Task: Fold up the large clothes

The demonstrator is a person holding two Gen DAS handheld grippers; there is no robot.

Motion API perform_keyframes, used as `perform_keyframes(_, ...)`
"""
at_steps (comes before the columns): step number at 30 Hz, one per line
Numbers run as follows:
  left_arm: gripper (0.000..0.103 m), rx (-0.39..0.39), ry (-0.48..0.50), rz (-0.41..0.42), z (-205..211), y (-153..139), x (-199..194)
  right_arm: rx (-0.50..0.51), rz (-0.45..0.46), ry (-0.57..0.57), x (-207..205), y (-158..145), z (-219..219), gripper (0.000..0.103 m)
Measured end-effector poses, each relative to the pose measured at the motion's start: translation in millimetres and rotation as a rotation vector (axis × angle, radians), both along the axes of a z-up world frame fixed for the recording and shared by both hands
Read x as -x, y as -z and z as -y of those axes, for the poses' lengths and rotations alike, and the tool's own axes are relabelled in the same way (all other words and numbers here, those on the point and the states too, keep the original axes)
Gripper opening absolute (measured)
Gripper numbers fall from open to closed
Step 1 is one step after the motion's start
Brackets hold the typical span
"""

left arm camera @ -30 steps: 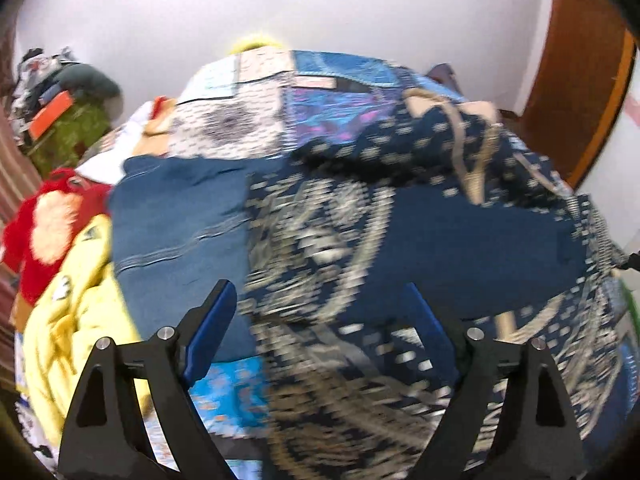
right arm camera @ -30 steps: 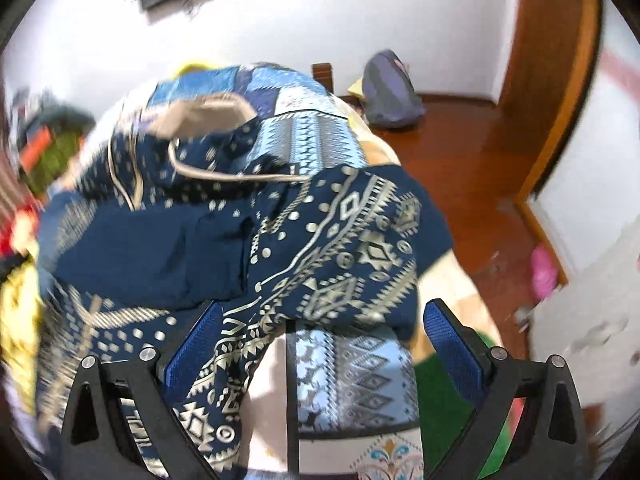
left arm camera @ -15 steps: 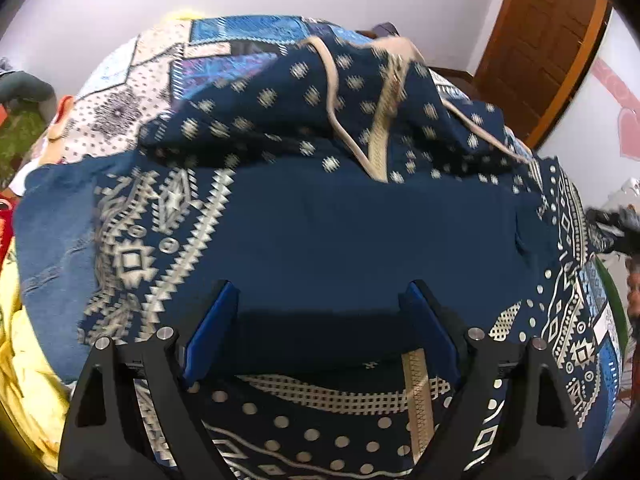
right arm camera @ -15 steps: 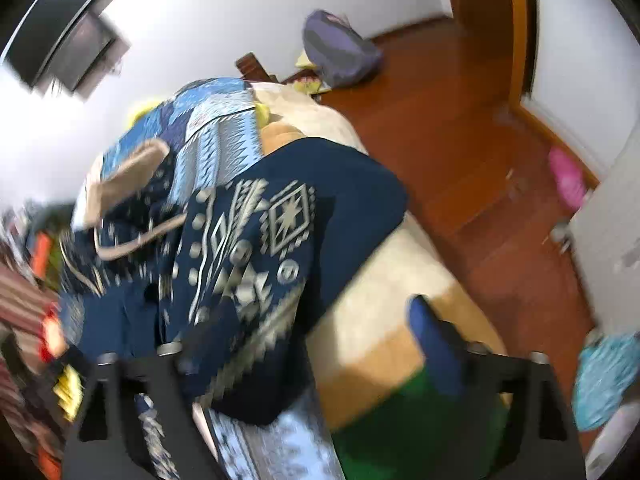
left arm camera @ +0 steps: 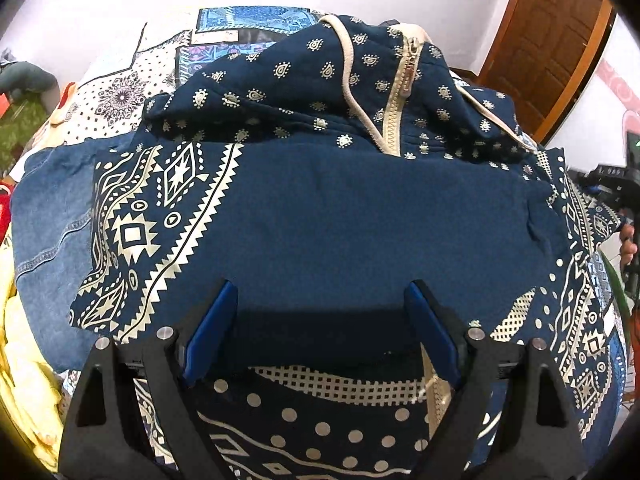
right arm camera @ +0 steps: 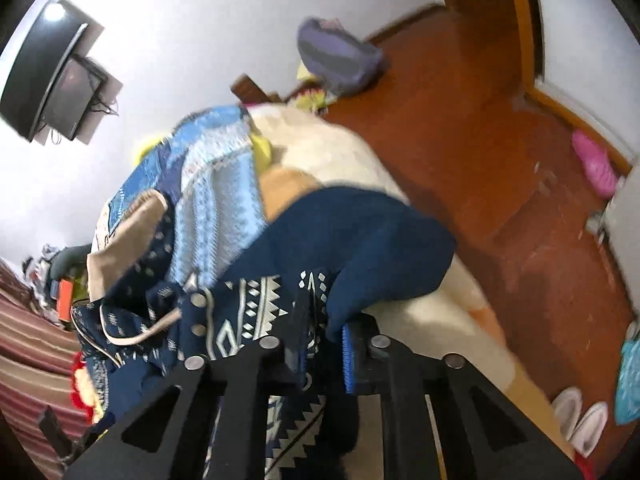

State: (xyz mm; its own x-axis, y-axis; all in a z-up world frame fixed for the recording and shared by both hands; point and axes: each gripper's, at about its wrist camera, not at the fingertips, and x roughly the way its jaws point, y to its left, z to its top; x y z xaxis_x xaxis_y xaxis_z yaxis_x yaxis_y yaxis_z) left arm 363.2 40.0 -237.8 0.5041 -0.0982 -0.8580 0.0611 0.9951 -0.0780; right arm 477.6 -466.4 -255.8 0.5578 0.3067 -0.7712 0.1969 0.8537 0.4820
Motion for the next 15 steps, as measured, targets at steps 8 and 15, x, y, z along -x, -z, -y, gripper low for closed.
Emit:
perform_keyframes(8,0.087,0.000,0.012,0.058,4.7,-26.8,17.3,0.096,0.265,-0.102,32.6,-120.9,-30.6,0.007)
perform_keyframes(15,0.087,0.018,0.009,0.119,-0.1,-53.5,36.9,0.073,0.435,-0.246,64.2,-208.8,-92.5,0.007)
